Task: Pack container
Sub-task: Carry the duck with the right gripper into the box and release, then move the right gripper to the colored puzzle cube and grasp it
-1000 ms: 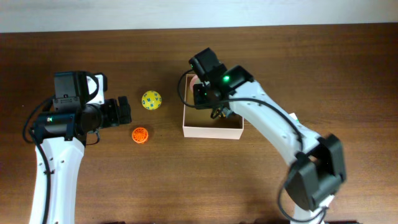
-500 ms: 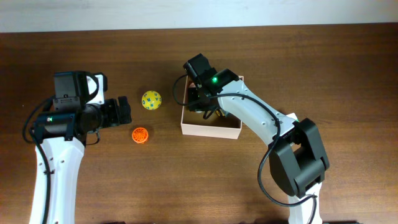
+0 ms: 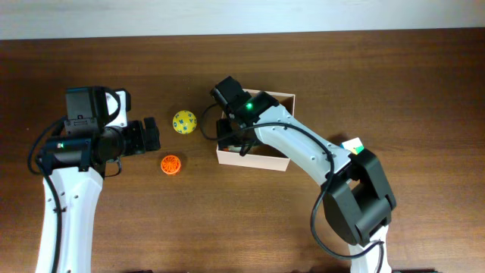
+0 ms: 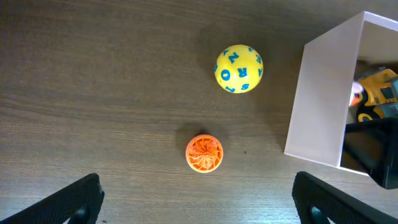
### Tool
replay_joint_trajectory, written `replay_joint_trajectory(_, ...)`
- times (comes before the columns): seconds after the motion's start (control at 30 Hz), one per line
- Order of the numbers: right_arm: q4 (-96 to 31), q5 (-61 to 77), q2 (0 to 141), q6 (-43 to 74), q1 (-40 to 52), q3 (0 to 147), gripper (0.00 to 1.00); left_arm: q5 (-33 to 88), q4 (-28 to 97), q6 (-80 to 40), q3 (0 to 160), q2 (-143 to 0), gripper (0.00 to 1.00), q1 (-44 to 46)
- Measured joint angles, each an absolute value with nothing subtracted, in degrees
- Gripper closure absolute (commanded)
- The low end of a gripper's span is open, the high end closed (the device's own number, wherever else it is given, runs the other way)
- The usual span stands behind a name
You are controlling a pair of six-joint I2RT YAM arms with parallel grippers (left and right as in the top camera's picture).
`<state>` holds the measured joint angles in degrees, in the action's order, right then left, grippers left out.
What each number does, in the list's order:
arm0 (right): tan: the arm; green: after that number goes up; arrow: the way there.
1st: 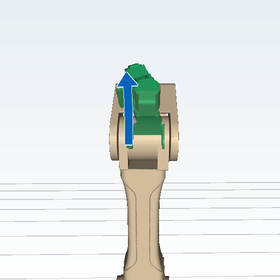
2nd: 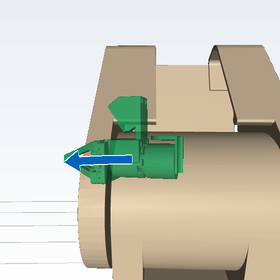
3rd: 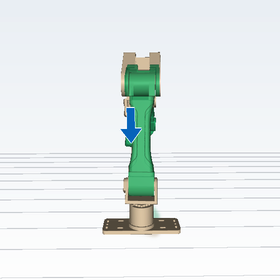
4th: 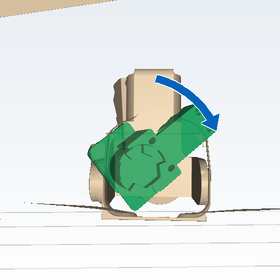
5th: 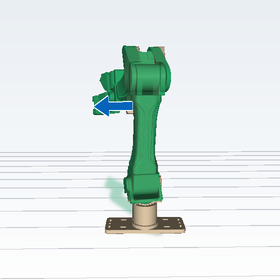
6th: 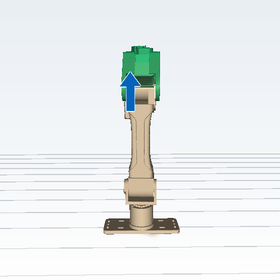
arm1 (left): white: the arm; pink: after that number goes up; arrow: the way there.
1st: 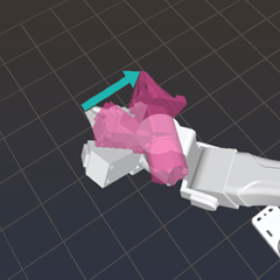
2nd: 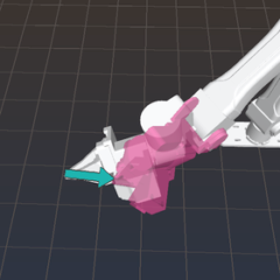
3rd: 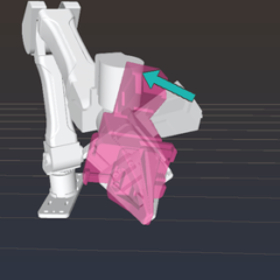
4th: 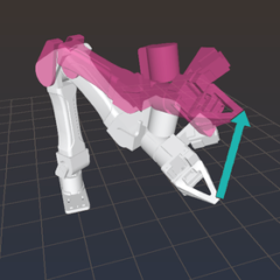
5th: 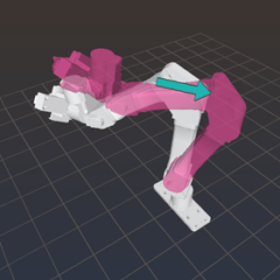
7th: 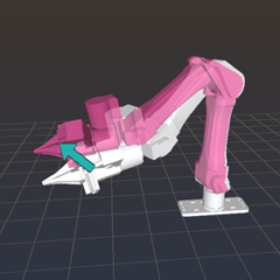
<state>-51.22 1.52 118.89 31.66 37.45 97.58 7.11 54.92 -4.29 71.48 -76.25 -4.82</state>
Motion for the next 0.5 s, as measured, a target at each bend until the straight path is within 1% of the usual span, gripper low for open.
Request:
replay_joint_trajectory(0.17,-53.6,-2.1,112.1,30.3,36.0,97.6,0.30,7.1,54.9,-4.3,71.5,-76.2,0.01,-4.8)
replay_joint_trajectory(0.27,-56.1,-3.5,106.2,29.0,33.5,97.6,0.27,7.1,54.9,-4.3,71.5,-76.2,0.01,-4.8)
replay_joint_trajectory(0.37,-59.7,-5.0,100.2,27.5,28.9,97.7,0.27,7.1,54.9,-4.3,71.5,-76.2,0.01,-4.8)
replay_joint_trajectory(0.5,-64.1,-6.2,95.5,24.4,20.1,98.3,0.27,7.1,54.9,-4.3,71.5,-76.2,0.01,-4.8)
